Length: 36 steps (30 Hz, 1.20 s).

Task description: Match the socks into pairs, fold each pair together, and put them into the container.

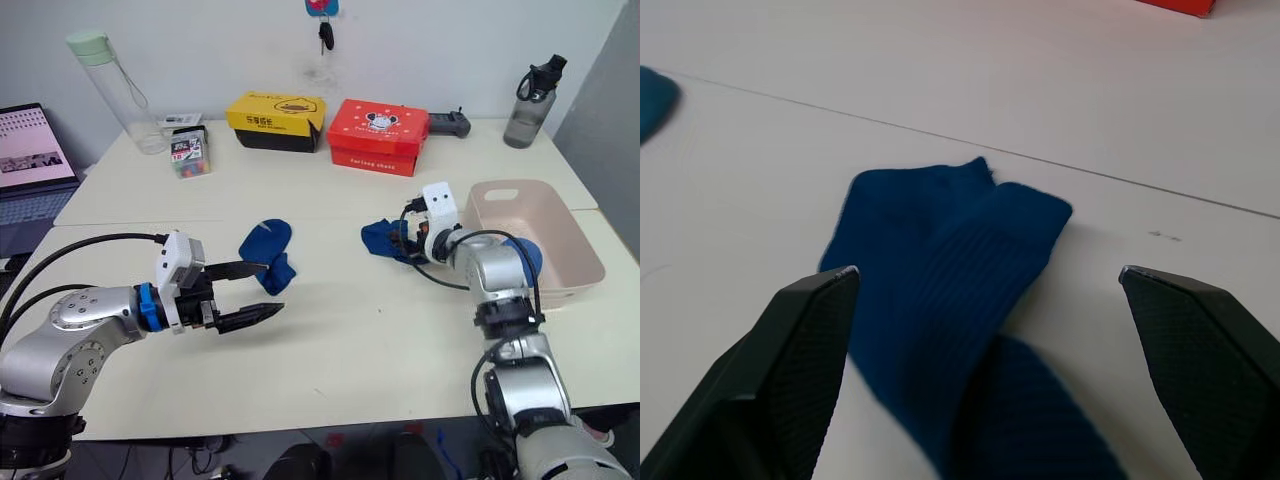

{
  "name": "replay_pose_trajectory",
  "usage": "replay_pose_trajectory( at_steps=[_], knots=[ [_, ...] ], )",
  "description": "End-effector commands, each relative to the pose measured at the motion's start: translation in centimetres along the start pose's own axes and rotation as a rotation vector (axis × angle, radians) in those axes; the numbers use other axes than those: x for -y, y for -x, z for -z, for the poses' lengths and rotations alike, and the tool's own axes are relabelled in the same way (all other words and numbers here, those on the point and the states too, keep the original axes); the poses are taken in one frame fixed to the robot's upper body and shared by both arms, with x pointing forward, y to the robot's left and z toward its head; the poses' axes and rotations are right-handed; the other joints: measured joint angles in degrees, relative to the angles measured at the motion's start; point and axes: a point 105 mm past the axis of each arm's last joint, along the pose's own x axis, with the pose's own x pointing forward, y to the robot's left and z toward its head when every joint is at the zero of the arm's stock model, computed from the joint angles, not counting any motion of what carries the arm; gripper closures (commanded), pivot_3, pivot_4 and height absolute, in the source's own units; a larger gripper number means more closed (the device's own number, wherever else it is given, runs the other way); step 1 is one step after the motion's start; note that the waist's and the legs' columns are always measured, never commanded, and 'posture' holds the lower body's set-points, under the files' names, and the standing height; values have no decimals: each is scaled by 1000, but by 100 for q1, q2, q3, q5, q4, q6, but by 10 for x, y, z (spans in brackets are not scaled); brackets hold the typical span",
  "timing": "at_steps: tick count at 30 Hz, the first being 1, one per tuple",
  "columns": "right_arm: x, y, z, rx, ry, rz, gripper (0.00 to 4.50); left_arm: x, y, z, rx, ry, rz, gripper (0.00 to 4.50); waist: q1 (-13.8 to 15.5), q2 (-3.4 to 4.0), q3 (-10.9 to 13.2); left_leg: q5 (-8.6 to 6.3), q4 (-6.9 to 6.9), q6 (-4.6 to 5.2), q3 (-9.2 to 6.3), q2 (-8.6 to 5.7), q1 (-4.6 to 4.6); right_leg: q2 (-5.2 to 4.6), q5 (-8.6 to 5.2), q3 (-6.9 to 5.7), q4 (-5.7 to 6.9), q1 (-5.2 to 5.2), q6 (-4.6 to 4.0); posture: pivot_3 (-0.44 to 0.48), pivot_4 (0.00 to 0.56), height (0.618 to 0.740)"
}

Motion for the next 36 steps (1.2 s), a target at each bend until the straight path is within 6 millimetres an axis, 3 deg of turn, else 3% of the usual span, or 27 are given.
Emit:
replay_pose_trajectory(
  at_steps=[1, 4, 7, 18, 27, 33, 36],
  knots=[
    [2, -13, -15, 25, 15, -18, 18, 1, -3, -7, 19, -30, 13, 0, -23, 0, 0, 0, 0, 0, 2, 0, 2, 0, 0, 1, 1, 0, 0, 0, 150, 740],
    [3, -26, -13, 2, -29, -22, 18, 2, -5, -7, 22, -30, 23, 0, -86, 0, 0, 0, -2, 0, 5, 2, 6, 0, 0, 3, 3, 1, 0, 0, 150, 740],
    [-1, -35, -11, -5, -11, -36, 617, 6, -6, -13, 48, -37, 54, 0, -107, 0, 0, 1, -5, -1, 7, 3, 9, 1, 0, 3, 1, 1, 0, 0, 150, 740],
    [-21, -40, -18, 48, 105, -140, 4479, -10, -8, -23, 131, -2, -48, 0, -131, 0, 0, 1, -3, -2, 6, 4, 8, 0, 0, 3, 2, 1, 0, 0, 150, 740],
    [-28, -16, -29, 179, 272, -194, 4479, -15, -8, -28, 135, -10, -61, 0, -121, 0, 0, 1, -2, -3, 3, 4, 7, -1, 0, 2, 1, 1, 0, 0, 150, 740],
    [-47, 48, -46, 323, 461, -321, 4479, -19, 1, -25, 126, 36, -103, 0, -82, 1, 0, 1, -2, -2, -1, 4, 1, -1, 0, 1, 0, -1, 0, 0, 150, 740],
    [-67, 83, -43, 351, 532, -419, 4479, -17, 8, -21, 103, 70, -101, 0, -64, 0, 0, 1, -3, -1, -5, 4, 2, 0, 0, -1, -1, 0, 0, 0, 150, 740]
  ],
)
